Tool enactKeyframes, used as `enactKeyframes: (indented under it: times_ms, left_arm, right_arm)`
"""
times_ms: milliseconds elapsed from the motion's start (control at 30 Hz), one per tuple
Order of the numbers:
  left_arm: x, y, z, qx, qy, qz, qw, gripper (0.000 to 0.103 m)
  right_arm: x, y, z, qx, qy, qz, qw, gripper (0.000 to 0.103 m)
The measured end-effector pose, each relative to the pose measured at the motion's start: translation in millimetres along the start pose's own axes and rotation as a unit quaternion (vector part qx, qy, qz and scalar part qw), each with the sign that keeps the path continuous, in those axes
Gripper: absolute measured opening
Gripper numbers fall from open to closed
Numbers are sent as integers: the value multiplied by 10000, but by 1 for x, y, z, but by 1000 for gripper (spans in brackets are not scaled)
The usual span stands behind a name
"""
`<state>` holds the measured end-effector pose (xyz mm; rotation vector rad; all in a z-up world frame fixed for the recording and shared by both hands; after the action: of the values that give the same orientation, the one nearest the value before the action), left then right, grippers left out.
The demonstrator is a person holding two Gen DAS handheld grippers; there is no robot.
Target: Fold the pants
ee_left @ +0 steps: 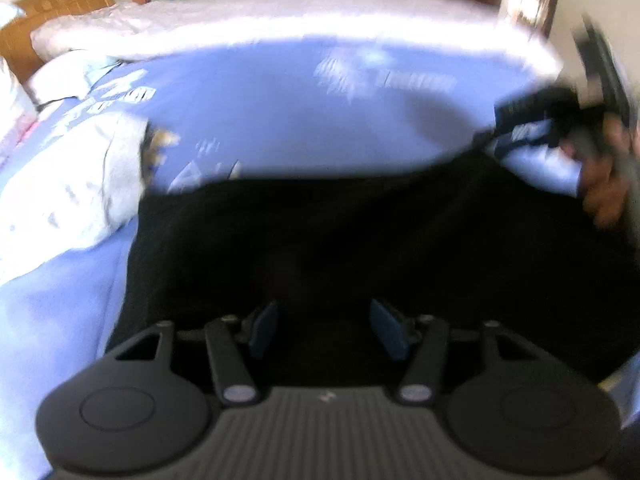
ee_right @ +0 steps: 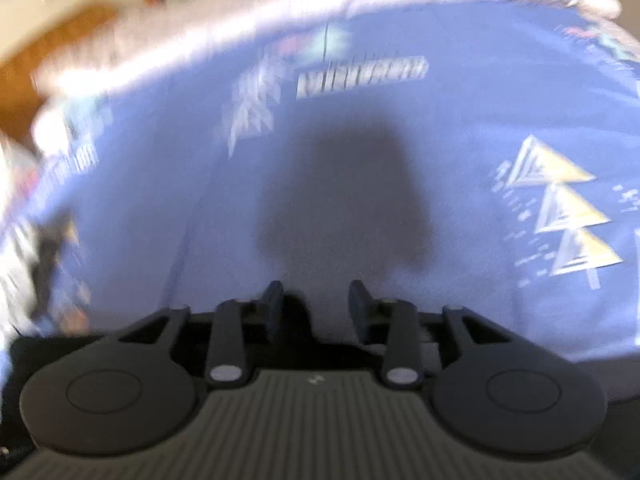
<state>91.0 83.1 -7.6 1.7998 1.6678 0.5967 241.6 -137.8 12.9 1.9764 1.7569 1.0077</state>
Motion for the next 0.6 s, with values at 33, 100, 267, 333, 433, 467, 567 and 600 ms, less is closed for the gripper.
enactKeyframes:
  times_ms: [33, 100, 267, 333, 433, 467, 567, 600]
  left_arm:
    - [1, 11, -9, -188, -75, -60, 9998, 58]
    - [6, 36, -18, -504, -105, -124, 9986, 60]
    - [23, 53, 24, -198, 232, -232, 9993, 56]
    - [33, 47, 46, 63, 468, -293, 9985, 50]
    - [53, 32, 76, 376, 1151, -221, 9924, 46]
    - [61, 26, 80, 411, 1325, -197, 9901, 46]
    - [59, 24, 84, 320, 1491, -69, 9883, 46]
    - [59, 25, 86, 316, 1569, 30, 9871, 46]
  right_arm:
    - [-5, 3, -15, -186, 69, 129, 9997, 40]
    - [-14, 3, -37, -332, 130, 314, 9989, 39]
    - [-6, -33, -61, -165, 516, 385, 9978, 35]
    - [5, -47, -55, -9, 683, 326, 9971, 35]
    - [4, -54, -32, 177, 510, 159, 9984, 33]
    - [-8, -52, -20, 205, 275, 181, 9992, 22]
    - [-39, -42, -4, 149, 165, 770, 9968, 1]
    - [-44, -39, -4, 175, 219, 974, 9948, 1]
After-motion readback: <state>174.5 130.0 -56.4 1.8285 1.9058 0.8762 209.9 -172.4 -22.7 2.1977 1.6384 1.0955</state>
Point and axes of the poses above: each gripper's, at about its wrist camera, not at the fingertips, and z roughly the way its jaws point, x to its left, y to its top, the point moved 9 cm from there along z, roughly the way its jaws point, and after that the axes turned 3 degrees about -x, right-handed, at the moved point
